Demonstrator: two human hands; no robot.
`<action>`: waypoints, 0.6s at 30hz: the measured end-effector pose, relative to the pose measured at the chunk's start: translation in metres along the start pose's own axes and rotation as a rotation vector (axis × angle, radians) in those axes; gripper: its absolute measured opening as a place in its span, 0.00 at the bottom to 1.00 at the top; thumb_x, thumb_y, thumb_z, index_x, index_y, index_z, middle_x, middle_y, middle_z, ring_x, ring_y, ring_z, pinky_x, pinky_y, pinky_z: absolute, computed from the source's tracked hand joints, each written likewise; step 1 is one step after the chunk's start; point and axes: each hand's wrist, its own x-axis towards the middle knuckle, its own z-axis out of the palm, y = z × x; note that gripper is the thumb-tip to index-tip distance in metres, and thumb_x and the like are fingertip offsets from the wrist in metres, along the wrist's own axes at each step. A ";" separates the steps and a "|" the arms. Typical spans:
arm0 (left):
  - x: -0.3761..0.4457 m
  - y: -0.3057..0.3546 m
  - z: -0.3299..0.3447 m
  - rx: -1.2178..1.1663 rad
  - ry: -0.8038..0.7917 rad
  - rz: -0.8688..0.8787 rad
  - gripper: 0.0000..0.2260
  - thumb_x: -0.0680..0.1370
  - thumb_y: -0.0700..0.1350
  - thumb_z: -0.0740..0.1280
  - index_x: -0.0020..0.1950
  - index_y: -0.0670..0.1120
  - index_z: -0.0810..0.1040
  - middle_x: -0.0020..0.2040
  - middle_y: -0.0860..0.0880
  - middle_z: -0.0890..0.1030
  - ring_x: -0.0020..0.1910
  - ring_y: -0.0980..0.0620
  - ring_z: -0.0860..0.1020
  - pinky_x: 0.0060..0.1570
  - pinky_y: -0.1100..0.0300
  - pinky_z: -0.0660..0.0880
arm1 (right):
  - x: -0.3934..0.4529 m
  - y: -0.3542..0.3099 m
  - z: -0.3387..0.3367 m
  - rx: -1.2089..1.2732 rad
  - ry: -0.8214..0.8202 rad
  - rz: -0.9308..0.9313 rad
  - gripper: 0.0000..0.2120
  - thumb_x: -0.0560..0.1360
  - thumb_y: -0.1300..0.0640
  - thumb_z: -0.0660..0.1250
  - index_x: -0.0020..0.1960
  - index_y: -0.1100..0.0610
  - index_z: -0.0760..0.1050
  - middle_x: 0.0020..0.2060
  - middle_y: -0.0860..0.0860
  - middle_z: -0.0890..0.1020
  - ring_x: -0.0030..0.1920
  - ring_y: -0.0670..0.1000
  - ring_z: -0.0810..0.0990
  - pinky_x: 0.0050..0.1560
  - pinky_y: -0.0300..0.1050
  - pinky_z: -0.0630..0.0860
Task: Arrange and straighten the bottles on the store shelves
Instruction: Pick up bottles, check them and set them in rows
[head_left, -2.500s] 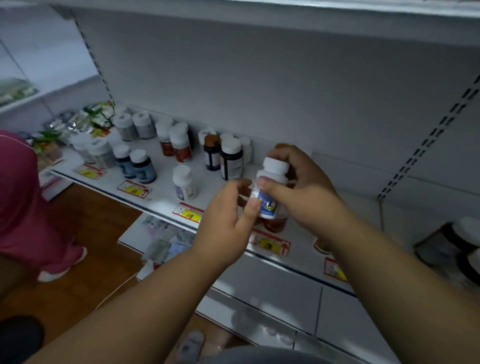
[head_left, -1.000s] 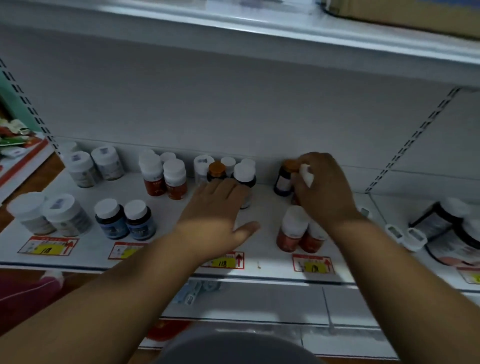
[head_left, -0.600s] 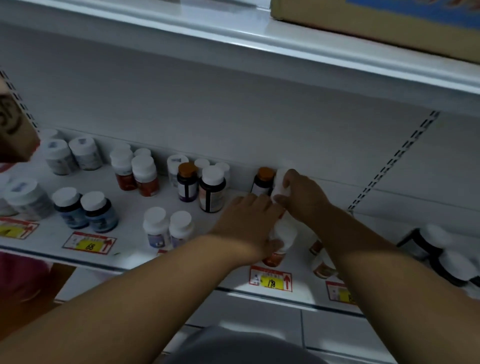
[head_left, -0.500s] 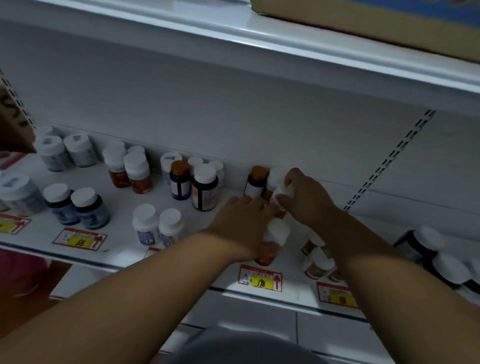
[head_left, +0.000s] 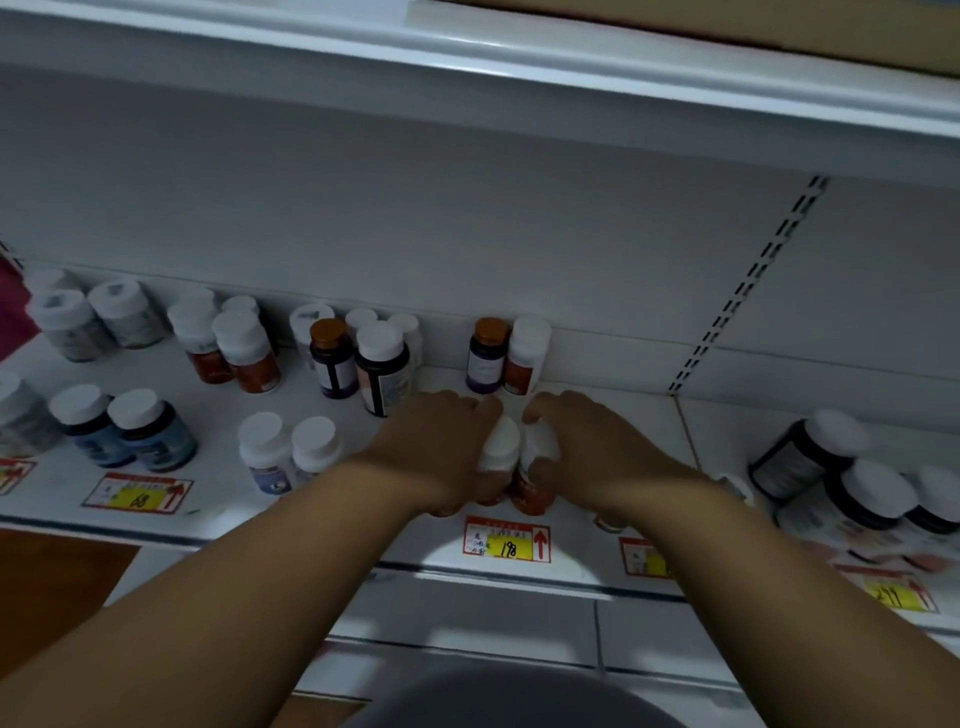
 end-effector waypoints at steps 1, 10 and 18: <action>0.000 0.000 0.000 0.004 0.004 0.021 0.27 0.74 0.67 0.62 0.63 0.50 0.67 0.54 0.49 0.77 0.50 0.48 0.75 0.46 0.55 0.69 | -0.002 -0.004 0.002 0.003 -0.002 0.023 0.23 0.74 0.51 0.67 0.67 0.50 0.65 0.58 0.51 0.71 0.54 0.50 0.72 0.48 0.42 0.67; -0.001 0.005 -0.003 -0.019 0.000 0.104 0.26 0.74 0.66 0.62 0.63 0.49 0.67 0.55 0.49 0.77 0.51 0.47 0.74 0.45 0.55 0.65 | -0.011 -0.007 0.001 -0.007 -0.035 0.132 0.23 0.72 0.50 0.68 0.64 0.48 0.65 0.49 0.47 0.67 0.51 0.50 0.72 0.44 0.43 0.66; -0.006 -0.002 -0.011 -0.072 -0.026 0.059 0.36 0.72 0.69 0.63 0.73 0.49 0.61 0.67 0.49 0.71 0.62 0.47 0.69 0.62 0.52 0.66 | 0.030 0.001 -0.031 0.164 0.164 0.125 0.24 0.75 0.41 0.66 0.67 0.48 0.68 0.63 0.50 0.73 0.58 0.48 0.73 0.52 0.41 0.67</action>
